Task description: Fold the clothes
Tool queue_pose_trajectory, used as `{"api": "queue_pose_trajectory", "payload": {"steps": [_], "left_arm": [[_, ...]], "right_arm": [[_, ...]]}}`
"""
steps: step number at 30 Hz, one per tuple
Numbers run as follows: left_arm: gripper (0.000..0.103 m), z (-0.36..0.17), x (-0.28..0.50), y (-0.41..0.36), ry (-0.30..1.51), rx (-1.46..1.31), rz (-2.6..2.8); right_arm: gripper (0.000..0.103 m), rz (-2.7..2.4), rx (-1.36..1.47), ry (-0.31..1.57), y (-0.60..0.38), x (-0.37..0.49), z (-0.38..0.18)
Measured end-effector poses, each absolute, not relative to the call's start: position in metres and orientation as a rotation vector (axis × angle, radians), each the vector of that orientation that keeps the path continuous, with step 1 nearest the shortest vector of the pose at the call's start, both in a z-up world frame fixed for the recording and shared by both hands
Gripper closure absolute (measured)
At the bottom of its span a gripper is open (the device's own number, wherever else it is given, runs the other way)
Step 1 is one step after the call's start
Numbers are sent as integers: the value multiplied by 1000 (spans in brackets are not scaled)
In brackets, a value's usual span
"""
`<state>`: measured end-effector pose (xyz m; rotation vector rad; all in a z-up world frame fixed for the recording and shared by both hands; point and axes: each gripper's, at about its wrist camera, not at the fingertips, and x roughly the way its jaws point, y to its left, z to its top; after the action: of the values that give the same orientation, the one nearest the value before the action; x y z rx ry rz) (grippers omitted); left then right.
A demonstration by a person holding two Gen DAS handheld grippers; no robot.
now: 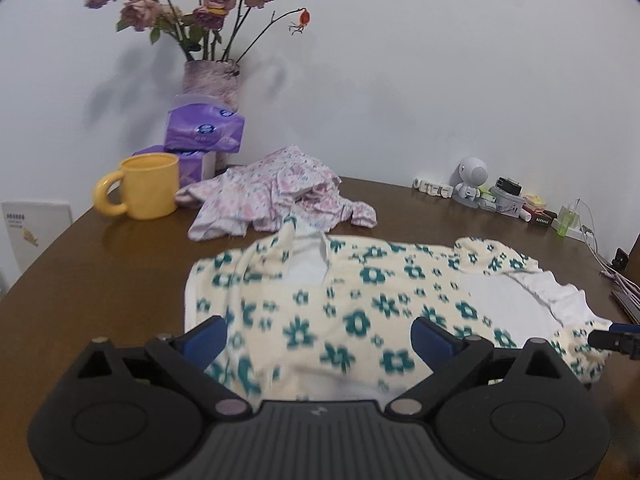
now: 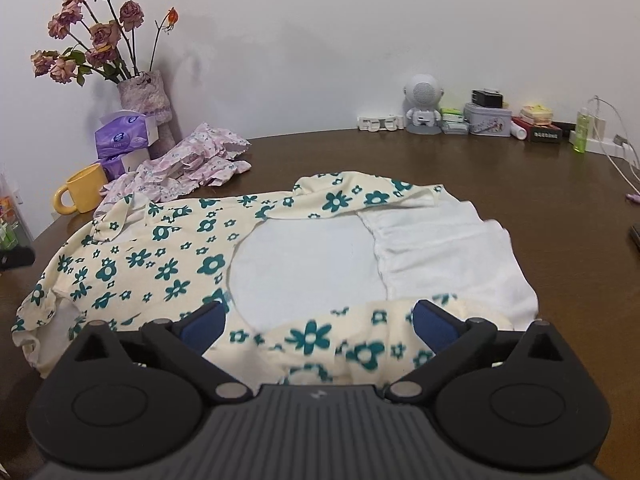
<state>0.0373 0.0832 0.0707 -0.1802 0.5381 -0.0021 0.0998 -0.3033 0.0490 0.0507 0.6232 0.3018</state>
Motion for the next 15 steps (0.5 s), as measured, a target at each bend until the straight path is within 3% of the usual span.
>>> {"api": "queue_pose_trajectory", "payload": {"steps": [15], "left_arm": [[4, 54, -29, 60, 548, -227, 25]], "right_arm": [[1, 264, 135, 641, -303, 41, 35]]}}
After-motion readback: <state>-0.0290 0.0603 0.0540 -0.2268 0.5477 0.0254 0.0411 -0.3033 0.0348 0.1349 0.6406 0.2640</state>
